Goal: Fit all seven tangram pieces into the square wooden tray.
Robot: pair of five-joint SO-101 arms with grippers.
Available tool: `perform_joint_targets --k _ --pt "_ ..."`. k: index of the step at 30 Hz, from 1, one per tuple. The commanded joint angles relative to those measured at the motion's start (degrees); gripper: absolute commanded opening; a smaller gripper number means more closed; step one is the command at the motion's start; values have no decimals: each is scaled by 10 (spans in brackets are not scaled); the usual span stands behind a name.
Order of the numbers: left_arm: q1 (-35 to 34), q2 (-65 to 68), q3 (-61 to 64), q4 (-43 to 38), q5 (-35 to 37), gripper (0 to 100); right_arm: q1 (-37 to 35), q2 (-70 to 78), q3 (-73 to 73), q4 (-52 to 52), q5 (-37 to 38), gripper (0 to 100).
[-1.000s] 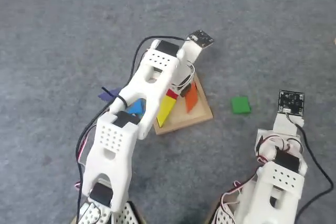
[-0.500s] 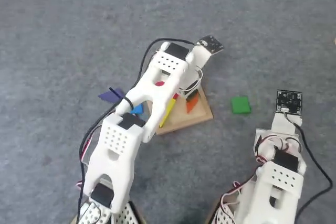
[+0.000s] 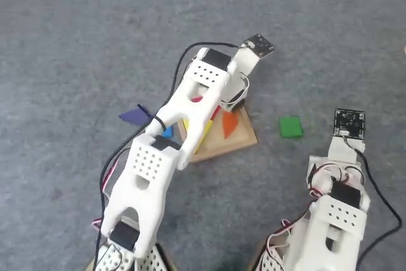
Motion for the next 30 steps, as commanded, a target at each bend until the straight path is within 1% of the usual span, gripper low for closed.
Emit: perform_joint_targets --k 1,4,6,8,10,13,17,21,23,25,27,30 --pt "23 -29 -75 98 3 169 -6 -13 -16 -9 7 8" --pt "26 -70 -101 136 3 130 -4 -13 -16 -9 7 8" --pt "24 -99 -94 149 3 99 -3 -13 -16 -9 7 8" --pt "24 -127 -58 149 8 78 -3 -13 -16 -9 7 8" --pt "26 -156 -1 133 15 62 -3 -13 -16 -9 7 8" --pt "32 -216 119 64 19 29 -3 -13 -16 -9 7 8" --pt "35 -336 322 -63 28 20 -5 -13 -16 -9 8 8" --pt "12 -438 515 -238 56 19 -6 -13 -16 -10 8 8" --pt "2 -455 589 -331 69 19 -6 -13 -16 -10 8 8" --pt "0 -455 638 -396 70 19 -6 -13 -16 -10 8 8" --pt "7 -450 662 -423 70 19 -6 -13 -16 -10 8 8" --pt "28 -419 660 -413 70 19 -6 -13 -16 -10 8 8"
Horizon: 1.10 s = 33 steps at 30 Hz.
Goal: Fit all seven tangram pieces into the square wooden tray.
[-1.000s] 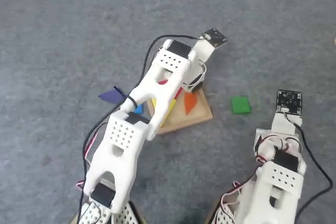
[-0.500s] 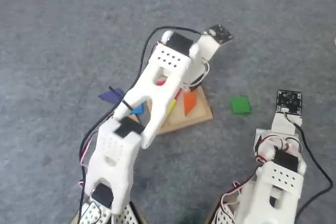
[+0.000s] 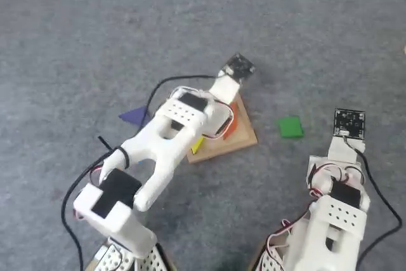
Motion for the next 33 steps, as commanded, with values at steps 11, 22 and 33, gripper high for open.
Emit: perform_joint_targets --k 11,22,33 --pt "62 119 -145 96 8 19 -7 -13 -16 -10 8 8" --pt "27 151 -272 144 6 19 -7 -13 -15 -10 8 8" --pt "120 62 -217 214 -9 19 -7 -13 -15 -10 8 8"
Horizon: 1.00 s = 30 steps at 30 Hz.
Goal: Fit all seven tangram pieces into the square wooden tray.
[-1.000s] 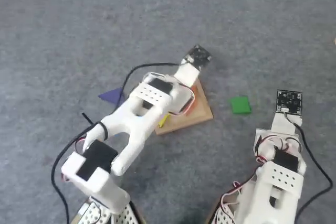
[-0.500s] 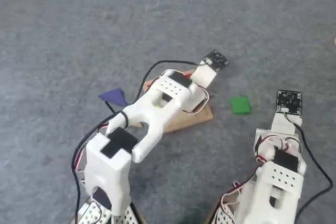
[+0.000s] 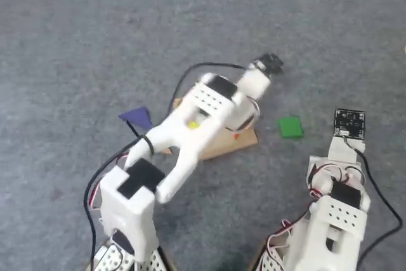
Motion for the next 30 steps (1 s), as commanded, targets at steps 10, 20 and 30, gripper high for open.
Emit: perform_joint_targets --k 10,20,30 --pt "68 16 57 -54 -11 19 -6 -13 -15 -9 8 8" --pt "-36 76 -40 -31 -66 19 -6 -13 -15 -9 8 8" --pt "-47 193 -207 3 -105 19 -6 -13 -15 -9 8 8"
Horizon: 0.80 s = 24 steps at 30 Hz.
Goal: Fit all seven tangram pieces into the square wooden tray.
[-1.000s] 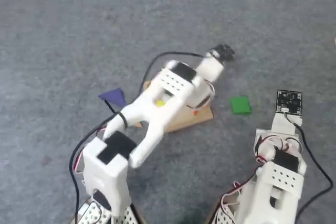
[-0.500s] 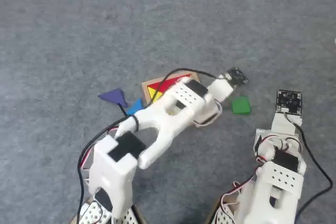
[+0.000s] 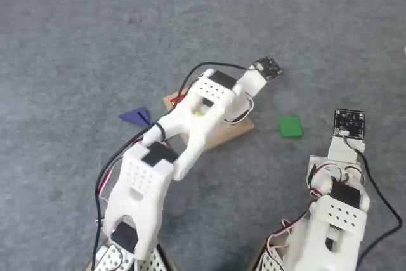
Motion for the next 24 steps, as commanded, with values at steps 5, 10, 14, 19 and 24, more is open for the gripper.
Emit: perform_joint_targets --k 5,10,14,19,24 --pt "-11 33 -135 35 -11 19 -6 -13 -15 -9 8 8" --pt "-15 0 -162 75 -9 19 -6 -13 -15 -9 8 8" --pt "-11 -40 -124 100 11 19 -6 -13 -15 -9 8 8" --pt "-15 -88 -3 80 11 19 -6 -13 -15 -9 8 8" --pt "-17 -122 73 44 16 19 -6 -13 -15 -9 8 8"
